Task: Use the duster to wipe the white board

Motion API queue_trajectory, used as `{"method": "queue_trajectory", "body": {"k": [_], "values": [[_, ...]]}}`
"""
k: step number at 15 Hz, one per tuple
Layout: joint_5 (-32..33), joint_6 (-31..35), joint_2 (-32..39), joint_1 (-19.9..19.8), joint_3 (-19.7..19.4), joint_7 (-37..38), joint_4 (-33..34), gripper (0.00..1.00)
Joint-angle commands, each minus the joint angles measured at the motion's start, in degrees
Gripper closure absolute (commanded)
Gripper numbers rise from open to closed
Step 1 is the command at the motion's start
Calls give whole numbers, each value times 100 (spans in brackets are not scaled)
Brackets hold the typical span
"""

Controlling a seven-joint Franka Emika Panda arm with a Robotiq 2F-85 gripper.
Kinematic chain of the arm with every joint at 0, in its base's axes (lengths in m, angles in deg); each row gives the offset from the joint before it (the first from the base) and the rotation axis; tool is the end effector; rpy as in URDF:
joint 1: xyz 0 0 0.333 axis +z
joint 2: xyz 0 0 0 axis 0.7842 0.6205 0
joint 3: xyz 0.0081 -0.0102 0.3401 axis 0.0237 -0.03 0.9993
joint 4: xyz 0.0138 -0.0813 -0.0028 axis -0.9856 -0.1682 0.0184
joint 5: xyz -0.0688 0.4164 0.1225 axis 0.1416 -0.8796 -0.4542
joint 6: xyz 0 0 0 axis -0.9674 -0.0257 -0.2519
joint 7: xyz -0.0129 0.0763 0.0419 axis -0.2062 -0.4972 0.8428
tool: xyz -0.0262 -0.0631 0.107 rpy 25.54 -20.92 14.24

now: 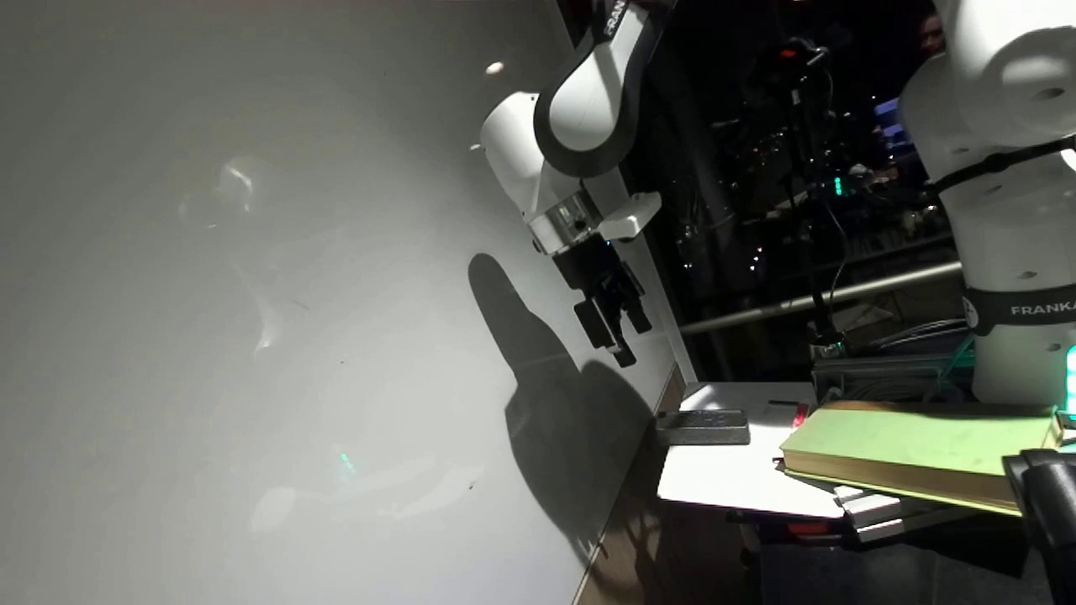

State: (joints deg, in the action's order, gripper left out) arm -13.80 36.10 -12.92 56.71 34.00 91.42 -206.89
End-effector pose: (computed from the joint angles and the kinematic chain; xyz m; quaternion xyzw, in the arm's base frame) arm 0.4627 0.0801 0.3237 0.9975 -0.0218 -0.0491 0.0467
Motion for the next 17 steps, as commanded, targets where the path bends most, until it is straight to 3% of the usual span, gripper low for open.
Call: {"method": "queue_trajectory", "body": {"k": [1,4,5,8,17], "values": [[-168,315,-1365,111,91,-332,-916,0],[-214,-127,-2049,145,79,-413,-1129,0],[-67,50,-1497,59,170,-248,-885,0],[-103,-42,-1948,61,169,-303,-1085,0],[-111,-43,-1984,62,168,-310,-1133,0]]}}
